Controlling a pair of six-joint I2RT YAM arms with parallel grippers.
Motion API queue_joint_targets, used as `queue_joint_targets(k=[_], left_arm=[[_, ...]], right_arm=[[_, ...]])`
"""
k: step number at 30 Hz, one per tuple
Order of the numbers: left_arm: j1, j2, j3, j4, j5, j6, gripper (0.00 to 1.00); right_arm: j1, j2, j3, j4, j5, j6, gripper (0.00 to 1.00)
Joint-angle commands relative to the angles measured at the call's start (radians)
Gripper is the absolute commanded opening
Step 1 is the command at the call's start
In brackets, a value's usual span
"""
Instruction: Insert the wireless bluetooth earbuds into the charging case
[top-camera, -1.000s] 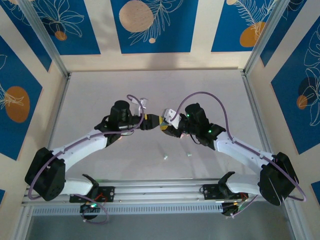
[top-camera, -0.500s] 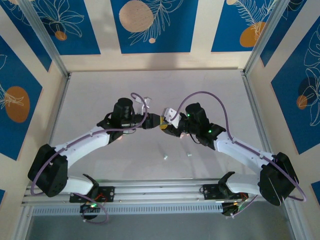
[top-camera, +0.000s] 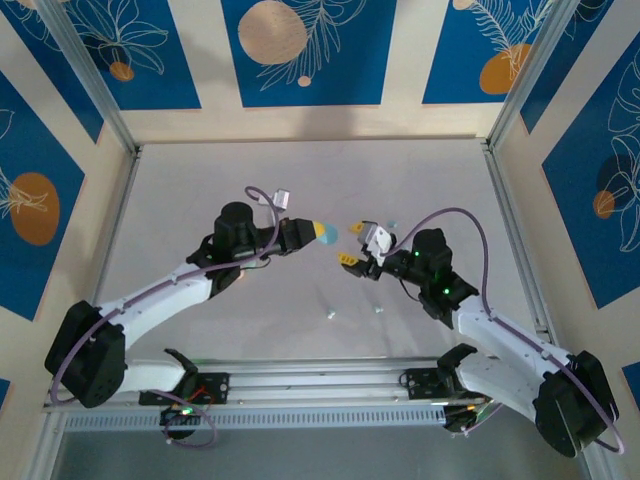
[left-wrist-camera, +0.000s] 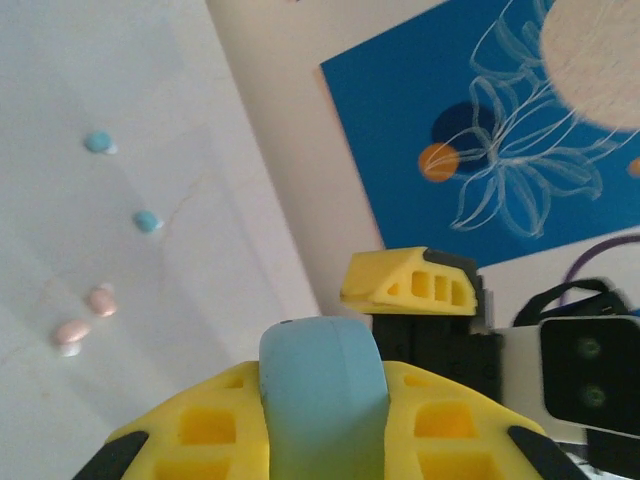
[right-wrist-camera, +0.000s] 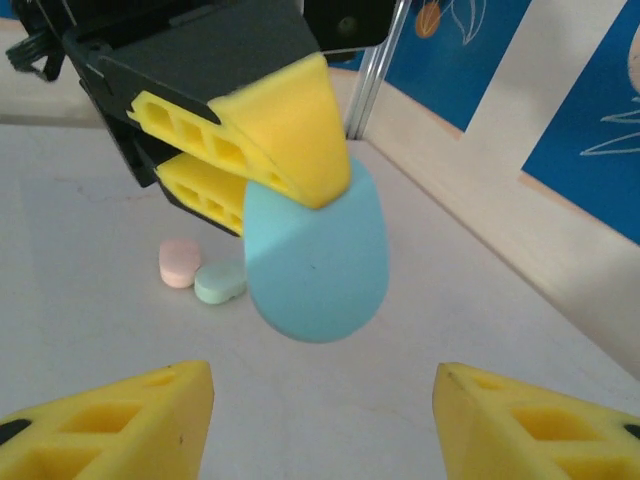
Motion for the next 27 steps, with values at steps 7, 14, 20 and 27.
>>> queue_joint_targets(k=[7,14,20,27], left_arm=[[0.003,-0.008,-0.059,0.267,0.003,-0.269,0.05],[0.003,-0.028,-0.065,0.261,0.002,-0.27,0.05],[0.003,-0.035,-0.072,0.267,0.002,-0.272,0.05],[0.003,-0.038,-0.069,0.278,0.009,-0.277,0.05]], right_arm=[[-0.017,0.072,0.041,0.198,-0.157,0.073,0.62],[-0.009,0.152,0.104,0.221,-0.16,0.059,0.56],[-0.008,0.192,0.146,0.211,-0.193,0.062,0.49],[-0.006,0.207,0.16,0.168,-0.198,0.045,0.5]])
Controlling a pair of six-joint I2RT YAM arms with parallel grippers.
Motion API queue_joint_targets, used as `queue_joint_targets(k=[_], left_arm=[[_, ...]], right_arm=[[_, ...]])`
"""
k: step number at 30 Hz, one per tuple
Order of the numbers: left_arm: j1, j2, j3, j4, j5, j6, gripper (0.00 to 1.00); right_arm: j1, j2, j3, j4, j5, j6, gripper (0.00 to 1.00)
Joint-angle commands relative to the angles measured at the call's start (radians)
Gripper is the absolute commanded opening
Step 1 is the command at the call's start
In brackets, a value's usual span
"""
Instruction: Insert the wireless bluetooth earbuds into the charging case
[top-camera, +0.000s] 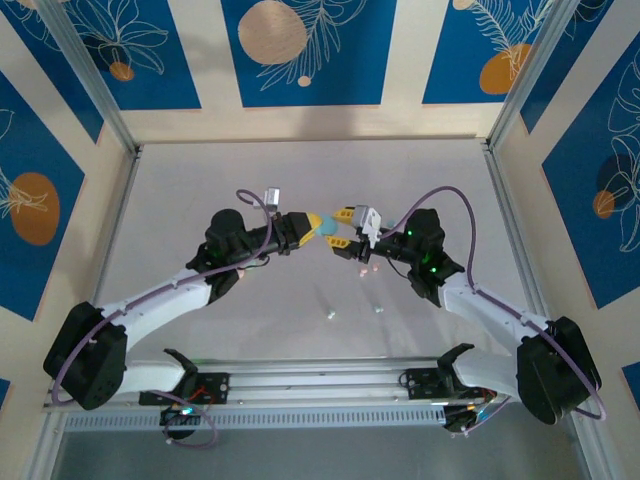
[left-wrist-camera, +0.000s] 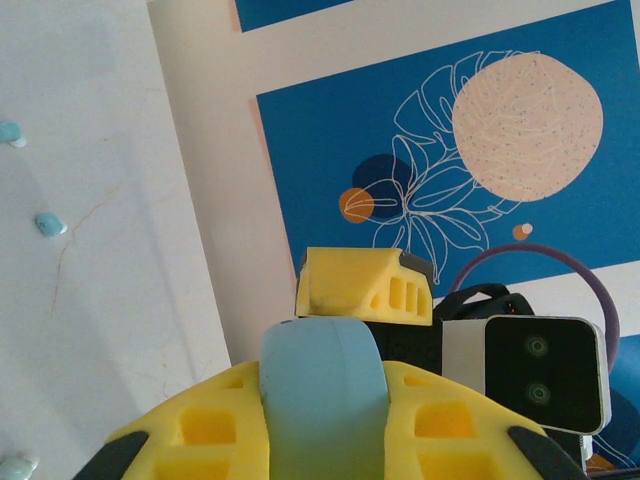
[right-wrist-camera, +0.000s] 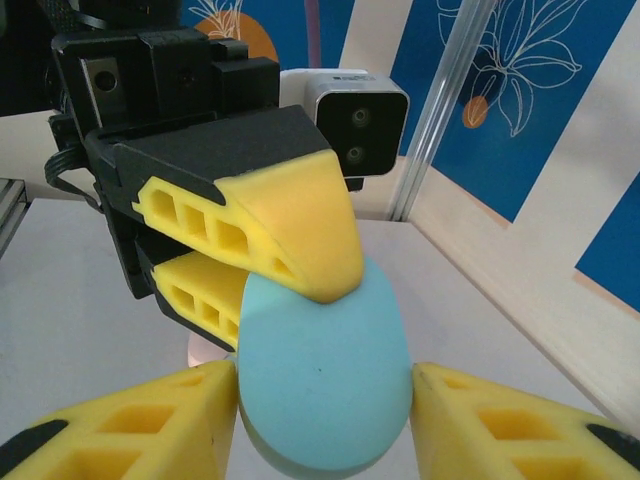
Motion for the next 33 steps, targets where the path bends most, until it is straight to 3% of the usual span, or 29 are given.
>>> queue_joint_targets(k=[1,12,17,20,23,25,28,33], left_arm=[[0.002,-0.027,-0.002,0.052,0.014,-0.011,0.05],[0.002,-0.03,0.005,0.068,0.026,-0.012,0.05],[0.002,-0.034,0.003,0.07,0.029,-0.012,0.06],[0.001,-0.037,0.005,0.071,0.035,0.004,0.13],[0.002,-0.044,0.012,0.065,0.053,0.063,0.34],[0.002,-0.06,0.017,0.034,0.058,0.155,0.52],[0.005,-0.112,0.028,-0.111,0.046,0.409,0.74],[0.005,-0.197,0.026,-0.335,0.077,1.027,0.77]], right_arm=[[0.005,0.0,0.03,-0.006,-0.007,-0.015,0.48],[0.005,-0.01,0.053,-0.084,-0.012,-0.037,0.52],[0.0,-0.013,0.05,-0.062,-0.004,-0.015,0.44],[-0.005,-0.023,0.055,-0.078,-0.029,0.0,0.36],[-0.02,-0.038,0.073,-0.115,-0.085,0.047,0.32],[-0.035,-0.045,0.097,-0.171,-0.15,0.076,0.31],[-0.063,-0.04,0.141,-0.26,-0.276,0.11,0.3],[-0.101,0.002,0.23,-0.394,-0.427,0.164,0.3]])
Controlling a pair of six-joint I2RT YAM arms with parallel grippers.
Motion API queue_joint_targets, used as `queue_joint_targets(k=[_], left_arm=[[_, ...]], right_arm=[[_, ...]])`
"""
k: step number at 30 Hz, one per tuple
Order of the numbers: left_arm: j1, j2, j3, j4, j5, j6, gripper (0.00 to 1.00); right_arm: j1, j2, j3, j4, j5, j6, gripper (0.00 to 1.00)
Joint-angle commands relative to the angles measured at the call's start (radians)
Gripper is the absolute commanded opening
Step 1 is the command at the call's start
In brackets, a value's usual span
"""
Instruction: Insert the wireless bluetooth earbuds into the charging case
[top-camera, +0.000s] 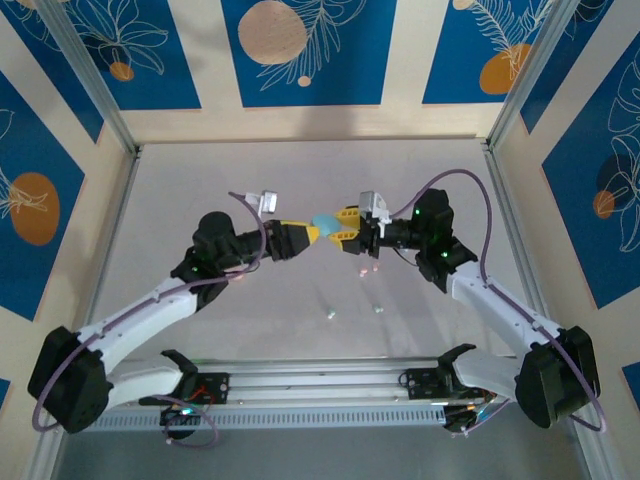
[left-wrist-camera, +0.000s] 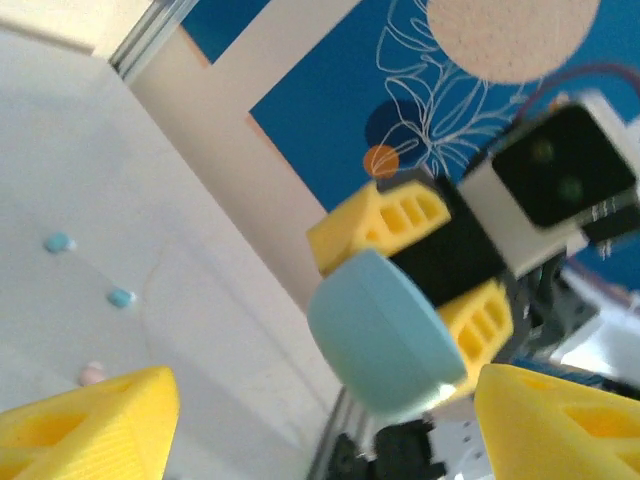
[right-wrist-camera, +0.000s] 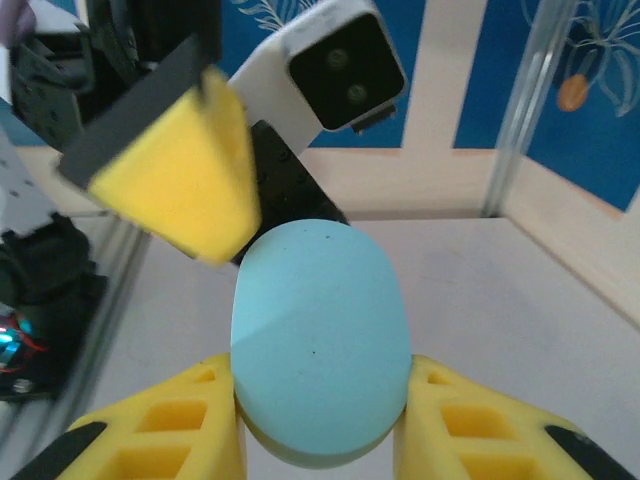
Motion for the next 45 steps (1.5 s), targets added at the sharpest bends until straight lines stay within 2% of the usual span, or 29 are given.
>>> queue_joint_targets(k=[1,4,8,13,19,24,31,43,45], left_arm=[[0.005,-0.05,0.017,-0.172,0.052,0.548,0.77],[0.004,-0.069,0.003,-0.208,0.064,0.745,0.74],[0.004,-0.076,-0.074,0.019,0.116,0.804,0.65],[0.004,-0.022,-0.033,0.063,0.175,0.773,0.63],[0.004,0.019,-0.05,0.224,0.232,0.668,0.63],[0.004,0.031,-0.04,0.235,0.219,0.624,0.62],[0.003,0.047,-0.03,0.25,0.237,0.596,0.56],[0.003,0.073,-0.018,0.297,0.257,0.504,0.55],[0.003,0.075,-0.018,0.308,0.258,0.5,0.52]], right_arm=[[-0.017,0.021,0.062,-0.117,-0.166,0.059,0.3],[-0.019,0.038,0.095,-0.157,-0.225,0.059,0.3],[-0.014,0.05,0.12,-0.194,-0.241,0.039,0.3],[-0.001,0.055,0.127,-0.205,-0.238,0.004,0.31],[0.014,0.062,0.126,-0.207,-0.213,-0.039,0.31],[0.026,0.063,0.123,-0.202,-0.213,-0.073,0.31],[0.03,0.061,0.119,-0.192,-0.194,-0.086,0.31],[0.042,0.048,0.093,-0.149,-0.146,-0.1,0.31],[0.042,0.047,0.091,-0.15,-0.145,-0.101,0.31]])
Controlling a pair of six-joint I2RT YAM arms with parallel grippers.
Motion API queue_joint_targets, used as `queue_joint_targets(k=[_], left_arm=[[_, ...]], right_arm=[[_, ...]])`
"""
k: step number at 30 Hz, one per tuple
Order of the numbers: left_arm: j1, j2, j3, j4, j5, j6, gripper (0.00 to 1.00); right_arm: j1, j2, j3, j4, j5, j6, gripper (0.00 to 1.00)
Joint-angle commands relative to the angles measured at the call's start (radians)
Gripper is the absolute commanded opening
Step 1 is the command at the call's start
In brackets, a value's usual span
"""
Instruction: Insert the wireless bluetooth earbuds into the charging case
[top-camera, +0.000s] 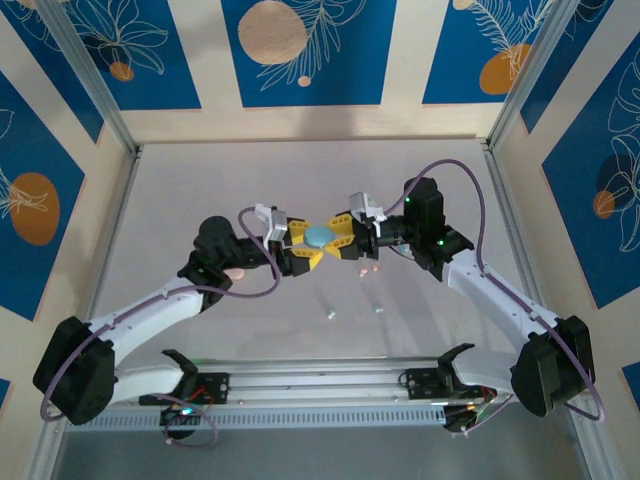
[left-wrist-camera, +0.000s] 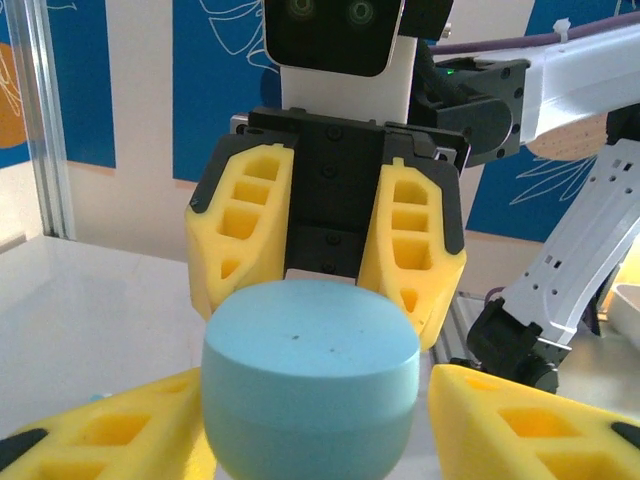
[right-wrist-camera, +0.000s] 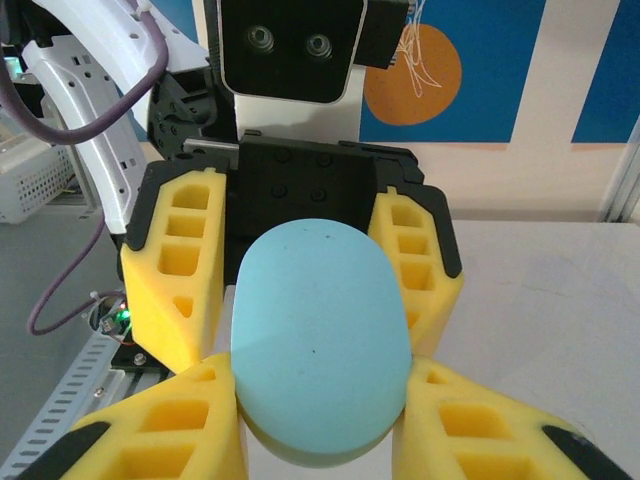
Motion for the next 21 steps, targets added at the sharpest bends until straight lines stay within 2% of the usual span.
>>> queue_joint_targets(k=[1,6,15,21], left_arm=[[0.003,0.006,0.029,0.066,0.034,-0.023,0.51],[0.003,0.008,0.031,0.076,0.034,-0.033,0.5],[0.003,0.007,0.03,0.043,0.054,0.014,0.42],[0.003,0.01,0.032,0.042,0.064,0.031,0.32]], right_arm=[[0.007,-0.014,-0.008,0.02,0.009,-0.02,0.31],[0.009,-0.014,-0.013,0.012,0.016,-0.034,0.31],[0.003,-0.01,-0.002,0.019,0.001,0.005,0.31],[0.0,0.007,0.018,-0.019,-0.019,0.02,0.32]])
